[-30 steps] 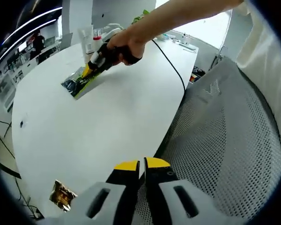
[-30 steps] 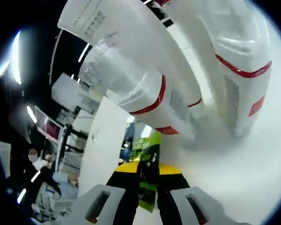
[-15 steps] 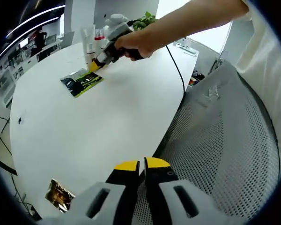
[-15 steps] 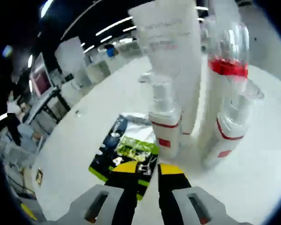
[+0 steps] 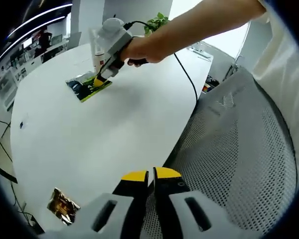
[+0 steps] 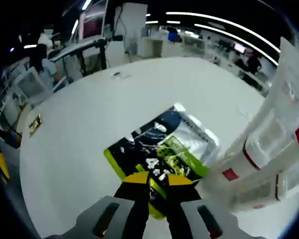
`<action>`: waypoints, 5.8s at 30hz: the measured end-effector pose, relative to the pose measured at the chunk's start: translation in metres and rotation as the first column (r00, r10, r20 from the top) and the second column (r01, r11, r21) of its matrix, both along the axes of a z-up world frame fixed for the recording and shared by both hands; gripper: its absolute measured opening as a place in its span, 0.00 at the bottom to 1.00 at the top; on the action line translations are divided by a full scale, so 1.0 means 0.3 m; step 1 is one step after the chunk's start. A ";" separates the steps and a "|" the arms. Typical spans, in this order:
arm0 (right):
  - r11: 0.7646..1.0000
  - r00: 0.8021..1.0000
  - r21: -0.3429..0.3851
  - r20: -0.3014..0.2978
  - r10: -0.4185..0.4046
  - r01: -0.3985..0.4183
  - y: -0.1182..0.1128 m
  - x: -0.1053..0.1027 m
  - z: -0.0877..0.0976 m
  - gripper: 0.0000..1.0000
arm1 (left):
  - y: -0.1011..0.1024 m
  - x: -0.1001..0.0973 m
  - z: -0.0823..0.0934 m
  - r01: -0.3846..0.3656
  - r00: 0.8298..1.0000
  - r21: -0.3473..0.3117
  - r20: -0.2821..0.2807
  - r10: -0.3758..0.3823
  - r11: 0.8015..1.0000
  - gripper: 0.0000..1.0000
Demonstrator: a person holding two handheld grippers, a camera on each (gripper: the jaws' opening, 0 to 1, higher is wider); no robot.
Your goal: Arrange the skincare products in the storage area until every visible bottle or jar stands upright without overlapping.
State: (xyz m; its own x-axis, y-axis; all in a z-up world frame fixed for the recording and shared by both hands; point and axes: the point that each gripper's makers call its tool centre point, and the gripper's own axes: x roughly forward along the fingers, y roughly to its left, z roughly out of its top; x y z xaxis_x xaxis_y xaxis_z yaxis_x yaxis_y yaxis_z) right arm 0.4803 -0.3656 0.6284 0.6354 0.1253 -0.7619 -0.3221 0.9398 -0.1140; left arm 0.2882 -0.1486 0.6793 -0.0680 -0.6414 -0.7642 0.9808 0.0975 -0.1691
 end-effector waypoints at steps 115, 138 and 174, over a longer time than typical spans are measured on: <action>0.921 0.899 -0.145 0.207 0.387 -0.363 0.405 -0.762 0.363 0.42 | 0.341 0.455 -0.091 0.059 0.974 0.282 0.196 -0.117 0.958 0.71; 0.908 0.895 -0.139 0.164 0.416 -0.396 0.412 -0.781 0.336 0.28 | 0.367 0.468 -0.193 0.159 0.967 0.412 0.119 -0.227 0.897 0.58; 0.902 0.894 -0.151 0.140 0.425 -0.405 0.410 -0.788 0.322 0.23 | 0.348 0.343 -0.182 0.242 0.938 0.353 0.154 -0.311 0.904 0.05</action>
